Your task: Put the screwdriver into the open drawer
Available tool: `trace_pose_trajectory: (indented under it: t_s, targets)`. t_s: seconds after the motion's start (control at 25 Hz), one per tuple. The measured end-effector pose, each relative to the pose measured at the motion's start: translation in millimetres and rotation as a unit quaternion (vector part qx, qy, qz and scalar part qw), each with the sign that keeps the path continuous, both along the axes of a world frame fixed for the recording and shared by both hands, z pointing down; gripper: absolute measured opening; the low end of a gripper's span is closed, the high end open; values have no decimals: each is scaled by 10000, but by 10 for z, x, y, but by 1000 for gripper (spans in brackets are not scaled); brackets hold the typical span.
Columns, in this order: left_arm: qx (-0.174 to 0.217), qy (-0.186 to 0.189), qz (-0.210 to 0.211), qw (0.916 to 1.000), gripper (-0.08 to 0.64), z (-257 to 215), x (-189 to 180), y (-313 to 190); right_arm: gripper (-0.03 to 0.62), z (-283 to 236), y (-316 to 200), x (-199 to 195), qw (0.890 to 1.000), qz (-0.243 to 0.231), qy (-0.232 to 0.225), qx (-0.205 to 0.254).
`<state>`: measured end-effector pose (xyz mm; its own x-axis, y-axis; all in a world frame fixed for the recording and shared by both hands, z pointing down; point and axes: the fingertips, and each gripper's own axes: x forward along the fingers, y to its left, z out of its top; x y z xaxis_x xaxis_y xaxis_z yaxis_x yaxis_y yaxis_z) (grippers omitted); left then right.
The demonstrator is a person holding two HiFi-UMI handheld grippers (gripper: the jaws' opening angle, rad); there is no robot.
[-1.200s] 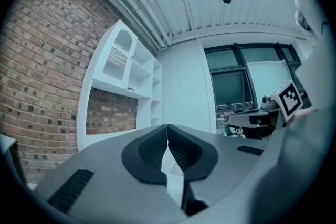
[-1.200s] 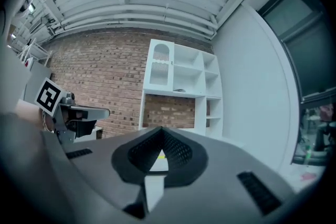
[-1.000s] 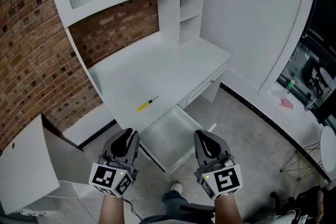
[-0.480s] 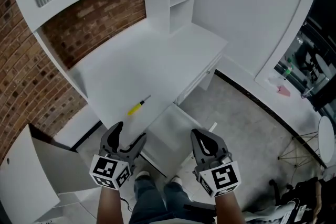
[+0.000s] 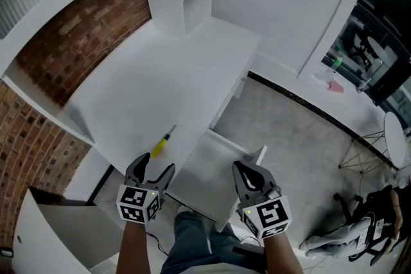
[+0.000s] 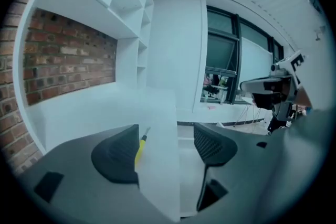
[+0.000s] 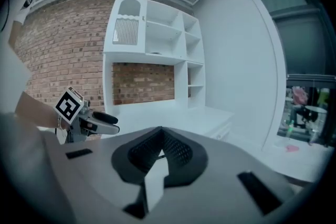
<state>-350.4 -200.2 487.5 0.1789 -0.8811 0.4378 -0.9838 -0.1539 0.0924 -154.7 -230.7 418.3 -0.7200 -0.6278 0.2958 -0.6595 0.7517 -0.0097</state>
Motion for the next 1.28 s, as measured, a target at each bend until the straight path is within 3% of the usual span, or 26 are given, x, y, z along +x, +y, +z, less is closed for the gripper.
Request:
trace_pose_trajectory:
  t_s: [0.16, 0.32, 0.48, 0.6, 0.8, 1.28]
  targets:
    - [-490, 38, 143, 9987, 319, 302, -225, -219, 12, 97, -55, -197, 9997, 164, 98, -131]
    - [-856, -55, 166, 9962, 225, 641, -412, -424, 11, 259, -87, -272, 9983, 373, 315, -311]
    - [-1249, -253, 377, 9911, 188, 976, -473, -591, 12, 417, -129, -257, 9954, 629, 550, -471]
    - [-1412, -181, 551, 9883, 168, 1118, -442, -670, 12, 480, -158, -243, 9936, 812, 592, -506]
    - [-1457, -425, 559, 9868, 86, 1222, -443, -684, 12, 489, -172, -237, 9918, 961, 682, -492]
    - [-1056, -397, 677, 9913, 81, 820, -391, -761, 12, 104, -186, -131, 9901, 1258, 623, -80]
